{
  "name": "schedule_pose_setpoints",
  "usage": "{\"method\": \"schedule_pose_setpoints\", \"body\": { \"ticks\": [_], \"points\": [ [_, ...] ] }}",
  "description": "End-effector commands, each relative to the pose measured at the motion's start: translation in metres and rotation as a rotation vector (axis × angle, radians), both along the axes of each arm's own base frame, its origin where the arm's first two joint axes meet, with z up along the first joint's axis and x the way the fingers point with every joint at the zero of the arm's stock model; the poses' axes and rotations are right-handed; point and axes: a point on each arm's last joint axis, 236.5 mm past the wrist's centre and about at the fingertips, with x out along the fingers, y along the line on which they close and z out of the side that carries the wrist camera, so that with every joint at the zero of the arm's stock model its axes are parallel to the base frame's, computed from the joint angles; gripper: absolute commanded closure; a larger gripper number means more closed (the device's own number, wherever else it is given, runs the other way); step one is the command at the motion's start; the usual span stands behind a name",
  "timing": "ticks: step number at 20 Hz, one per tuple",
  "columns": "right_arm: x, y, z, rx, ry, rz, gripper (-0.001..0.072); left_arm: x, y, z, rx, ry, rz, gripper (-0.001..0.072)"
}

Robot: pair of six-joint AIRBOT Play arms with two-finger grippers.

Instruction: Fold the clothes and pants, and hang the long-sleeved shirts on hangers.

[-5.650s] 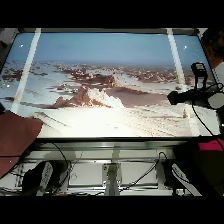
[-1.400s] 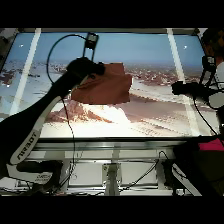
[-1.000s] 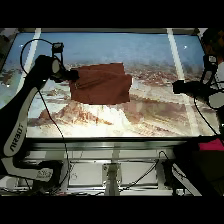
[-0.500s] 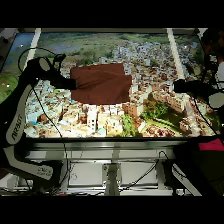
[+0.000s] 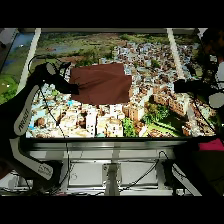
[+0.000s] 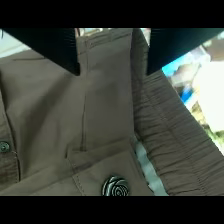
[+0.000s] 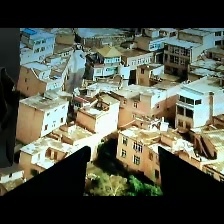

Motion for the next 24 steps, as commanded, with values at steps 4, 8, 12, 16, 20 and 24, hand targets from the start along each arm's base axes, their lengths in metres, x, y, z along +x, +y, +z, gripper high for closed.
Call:
{"method": "schedule_pose_setpoints", "body": {
  "ticks": [4, 8, 12, 16, 20, 24],
  "points": [
    [0.000, -0.001, 0.000, -0.003, 0.000, -0.001, 0.0218, 0.017, -0.016, -0.001, -0.084, -0.049, 0.045, 0.0691],
    [0.000, -0.001, 0.000, -0.003, 0.000, 0.000, 0.0218, -0.013, -0.015, 0.021, -0.093, 0.023, -0.048, 0.0691],
    [0.000, 0.000, 0.000, -0.002, 0.002, 0.000, 0.0218, -0.023, -0.009, 0.085, -0.097, -0.062, -0.068, 0.0692],
    [-0.001, 0.000, -0.001, -0.001, 0.005, 0.000, 0.0218, -0.043, -0.012, 0.131, -0.106, -0.095, -0.064, 0.0692],
    [-0.001, 0.000, -0.001, 0.000, 0.008, 0.001, 0.0218, -0.075, -0.012, 0.127, -0.116, 0.049, -0.026, 0.0692],
    [-0.001, 0.000, -0.001, 0.001, 0.009, 0.001, 0.0218, -0.117, 0.009, 0.081, -0.020, 0.246, 0.055, 0.0693]
  ]
}}
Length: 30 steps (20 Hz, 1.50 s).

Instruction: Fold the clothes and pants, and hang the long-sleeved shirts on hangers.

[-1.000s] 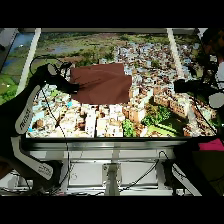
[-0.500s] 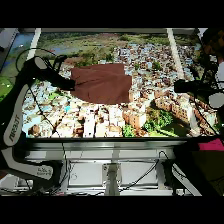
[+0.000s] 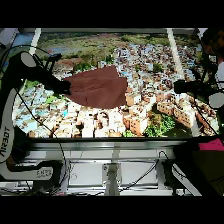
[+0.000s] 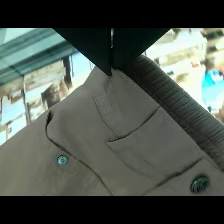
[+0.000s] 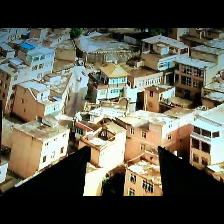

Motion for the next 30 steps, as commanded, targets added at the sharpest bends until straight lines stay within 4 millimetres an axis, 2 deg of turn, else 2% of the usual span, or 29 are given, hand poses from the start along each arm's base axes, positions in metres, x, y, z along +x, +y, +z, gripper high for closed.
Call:
{"method": "schedule_pose_setpoints", "body": {
  "ticks": [1, 3, 4, 5, 6, 8, 13, 15, 19, 23, 30],
  "points": [
    [0.000, 0.001, 0.000, 0.004, 0.001, 0.000, 0.0218, -0.047, 0.021, -0.036, 0.099, 0.203, 0.065, 0.0692],
    [0.000, 0.001, 0.000, 0.005, 0.002, 0.000, 0.0218, -0.073, 0.022, -0.057, 0.106, 0.296, 0.066, 0.0671],
    [0.000, 0.001, 0.000, 0.005, 0.001, 0.000, 0.0218, -0.082, 0.021, -0.065, 0.102, 0.322, 0.068, 0.0562],
    [0.000, 0.001, 0.000, 0.005, 0.001, 0.000, 0.0218, -0.084, 0.020, -0.073, 0.098, 0.322, 0.072, 0.0325],
    [0.000, 0.001, 0.000, 0.004, 0.001, 0.000, 0.0218, -0.079, 0.019, -0.078, 0.094, 0.296, 0.081, 0.0201],
    [0.000, 0.001, 0.000, 0.005, 0.004, 0.001, 0.0218, -0.064, 0.020, -0.078, 0.092, 0.216, 0.094, 0.0202],
    [-0.001, 0.001, -0.001, 0.004, 0.004, 0.001, 0.0218, -0.039, 0.024, -0.057, 0.092, -0.013, 0.085, 0.0206],
    [-0.001, 0.001, -0.001, 0.004, 0.004, 0.001, 0.0218, -0.048, 0.029, -0.062, 0.095, -0.054, 0.115, 0.0206],
    [0.000, 0.001, 0.000, 0.004, 0.003, 0.001, 0.0219, -0.071, 0.031, -0.089, 0.037, -0.020, 0.216, 0.0206],
    [-0.001, 0.001, 0.000, 0.004, 0.004, 0.001, 0.0219, -0.051, 0.034, -0.096, -0.068, -0.076, 0.396, 0.0205],
    [0.000, 0.001, 0.000, 0.007, 0.003, 0.000, 0.0218, -0.049, 0.040, -0.100, -0.083, -0.048, 0.493, 0.0206]
  ]
}}
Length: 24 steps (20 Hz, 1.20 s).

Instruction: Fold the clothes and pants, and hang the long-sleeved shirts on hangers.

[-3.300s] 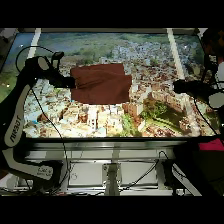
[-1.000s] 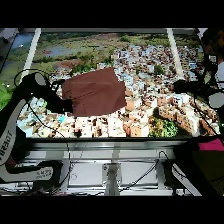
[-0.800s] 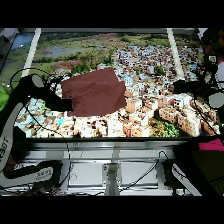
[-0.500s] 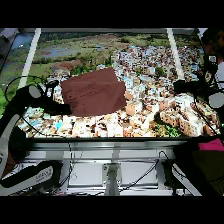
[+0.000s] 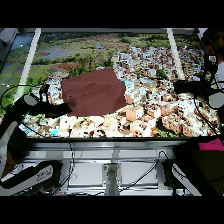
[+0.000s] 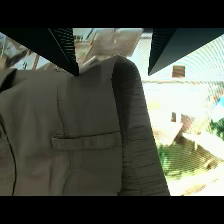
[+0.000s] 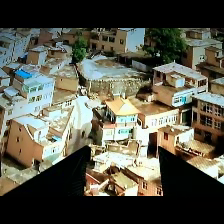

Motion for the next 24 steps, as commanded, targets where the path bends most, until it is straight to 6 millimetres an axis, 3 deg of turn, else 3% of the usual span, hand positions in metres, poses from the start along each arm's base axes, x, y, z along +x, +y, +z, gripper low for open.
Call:
{"method": "schedule_pose_setpoints", "body": {
  "ticks": [1, 5, 11, 13, 15, 17, 20, 24],
  "points": [
    [0.000, 0.000, 0.000, 0.004, -0.001, -0.001, 0.0218, 0.000, 0.001, -0.007, -0.020, 0.021, 0.058, 0.0206],
    [0.000, 0.000, 0.000, 0.004, -0.001, -0.001, 0.0219, -0.012, -0.003, -0.026, -0.041, 0.079, 0.071, 0.0206],
    [0.000, 0.000, 0.000, 0.004, -0.001, -0.001, 0.0219, -0.003, -0.006, -0.037, -0.066, 0.064, 0.106, 0.0256],
    [0.000, 0.000, 0.000, 0.004, -0.001, -0.001, 0.0219, 0.005, -0.016, -0.033, -0.114, 0.028, 0.103, 0.0495],
    [0.000, 0.001, 0.000, 0.005, -0.001, -0.001, 0.0219, 0.010, -0.018, -0.032, -0.131, 0.011, 0.115, 0.0506],
    [0.000, 0.002, 0.000, 0.012, 0.000, -0.001, 0.0221, 0.013, -0.017, -0.032, -0.123, -0.003, 0.107, 0.0691],
    [-0.003, 0.006, -0.008, 0.034, 0.034, 0.005, 0.0234, 0.012, -0.017, -0.030, -0.123, -0.008, 0.099, 0.0691],
    [-0.004, 0.033, -0.053, 0.201, 0.179, 0.015, 0.0239, 0.004, -0.028, 0.001, -0.141, -0.060, 0.005, 0.0692]
  ]
}}
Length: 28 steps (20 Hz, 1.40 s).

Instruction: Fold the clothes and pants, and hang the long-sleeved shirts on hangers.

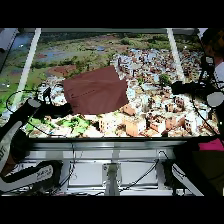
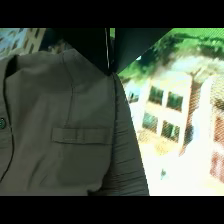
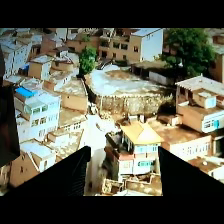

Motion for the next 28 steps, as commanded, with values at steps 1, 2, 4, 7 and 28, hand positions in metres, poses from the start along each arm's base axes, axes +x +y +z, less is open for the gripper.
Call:
{"method": "schedule_pose_setpoints", "body": {
  "ticks": [1, 2, 4, 7, 28],
  "points": [
    [0.000, 0.031, -0.034, 0.170, 0.116, 0.013, 0.0239, -0.008, -0.011, 0.031, -0.025, -0.052, -0.075, 0.0692],
    [0.003, 0.043, -0.044, 0.216, 0.141, 0.031, 0.0240, -0.011, -0.014, 0.043, -0.025, -0.080, -0.100, 0.0692],
    [0.006, 0.074, -0.066, 0.302, 0.196, 0.089, 0.0240, -0.017, -0.018, 0.067, -0.028, -0.130, -0.128, 0.0692],
    [0.005, 0.114, -0.098, 0.388, 0.287, 0.151, 0.0239, -0.027, -0.023, 0.089, -0.030, -0.170, -0.164, 0.0692],
    [0.017, 0.198, -0.166, 0.345, 0.606, 0.453, 0.0236, -0.033, -0.012, 0.088, 0.042, -0.178, -0.196, 0.0691]
  ]
}}
